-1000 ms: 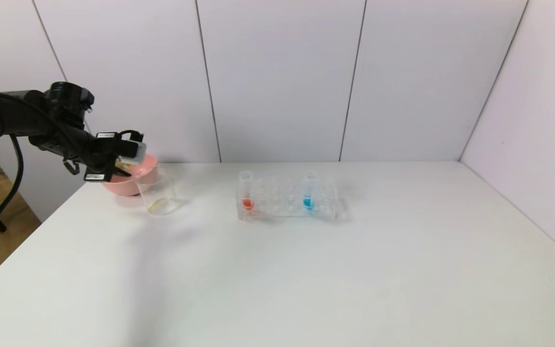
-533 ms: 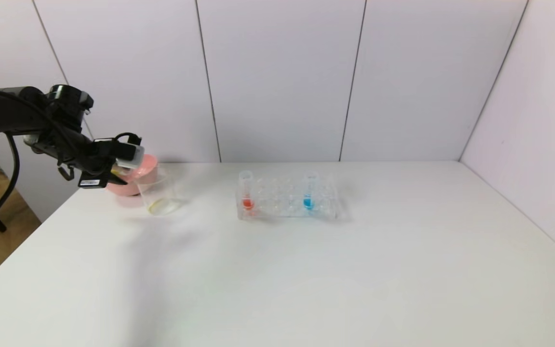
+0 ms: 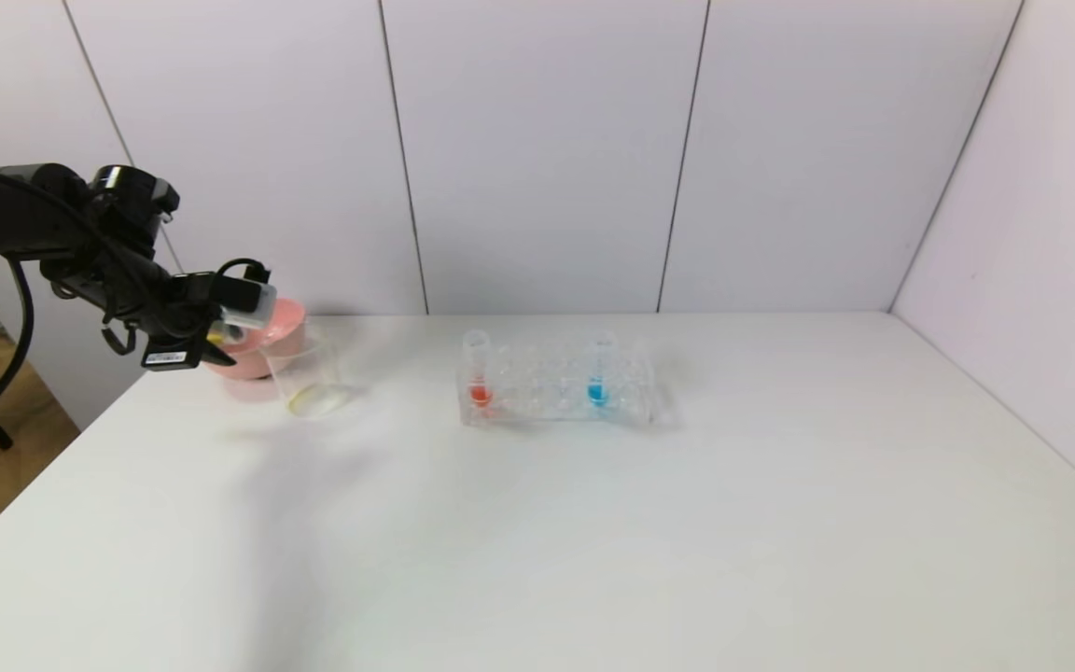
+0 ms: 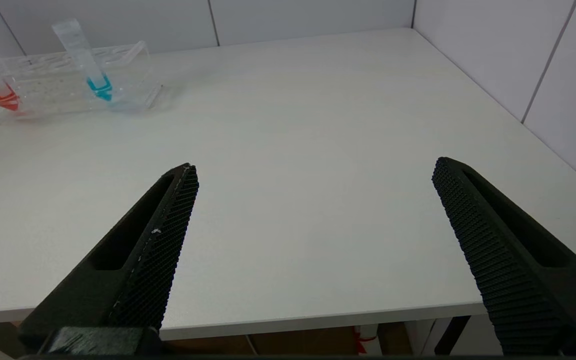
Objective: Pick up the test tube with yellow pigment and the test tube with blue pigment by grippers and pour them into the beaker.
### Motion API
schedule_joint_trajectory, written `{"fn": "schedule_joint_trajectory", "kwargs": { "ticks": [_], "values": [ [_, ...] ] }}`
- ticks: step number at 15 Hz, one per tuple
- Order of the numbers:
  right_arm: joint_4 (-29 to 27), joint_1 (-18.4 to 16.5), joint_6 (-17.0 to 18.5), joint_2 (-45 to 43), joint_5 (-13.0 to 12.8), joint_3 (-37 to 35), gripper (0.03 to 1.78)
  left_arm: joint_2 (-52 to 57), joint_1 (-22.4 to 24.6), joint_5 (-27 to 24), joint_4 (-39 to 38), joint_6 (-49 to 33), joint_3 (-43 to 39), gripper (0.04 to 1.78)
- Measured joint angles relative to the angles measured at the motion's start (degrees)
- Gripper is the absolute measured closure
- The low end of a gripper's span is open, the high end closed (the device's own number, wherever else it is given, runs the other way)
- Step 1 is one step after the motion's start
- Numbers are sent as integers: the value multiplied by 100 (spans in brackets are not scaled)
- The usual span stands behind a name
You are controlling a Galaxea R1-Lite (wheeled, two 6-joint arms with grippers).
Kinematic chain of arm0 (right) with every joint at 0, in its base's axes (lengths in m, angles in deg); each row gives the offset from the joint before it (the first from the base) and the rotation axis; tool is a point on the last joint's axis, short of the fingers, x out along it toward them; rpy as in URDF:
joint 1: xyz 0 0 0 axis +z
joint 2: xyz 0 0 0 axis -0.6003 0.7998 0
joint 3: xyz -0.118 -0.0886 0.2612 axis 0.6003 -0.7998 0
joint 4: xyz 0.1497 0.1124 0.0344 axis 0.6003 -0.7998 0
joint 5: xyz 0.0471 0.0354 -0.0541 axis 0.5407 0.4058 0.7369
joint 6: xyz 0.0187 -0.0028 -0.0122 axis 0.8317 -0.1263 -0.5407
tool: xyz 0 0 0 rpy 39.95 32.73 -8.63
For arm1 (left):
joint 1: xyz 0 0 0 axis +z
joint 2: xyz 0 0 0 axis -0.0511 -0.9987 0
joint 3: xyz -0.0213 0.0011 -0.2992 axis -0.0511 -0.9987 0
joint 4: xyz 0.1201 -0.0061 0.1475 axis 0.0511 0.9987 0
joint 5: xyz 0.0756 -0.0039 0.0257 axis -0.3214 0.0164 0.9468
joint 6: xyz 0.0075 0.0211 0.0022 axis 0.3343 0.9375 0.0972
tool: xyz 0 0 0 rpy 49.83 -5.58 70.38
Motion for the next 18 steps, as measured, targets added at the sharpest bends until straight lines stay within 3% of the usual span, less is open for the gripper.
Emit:
{"fn": "schedule_joint_trajectory", "kwargs": {
  "ticks": [18],
  "values": [
    [0,0,0,0,2,0,10,20,-124,355,146,-579,46,128]
  ]
}}
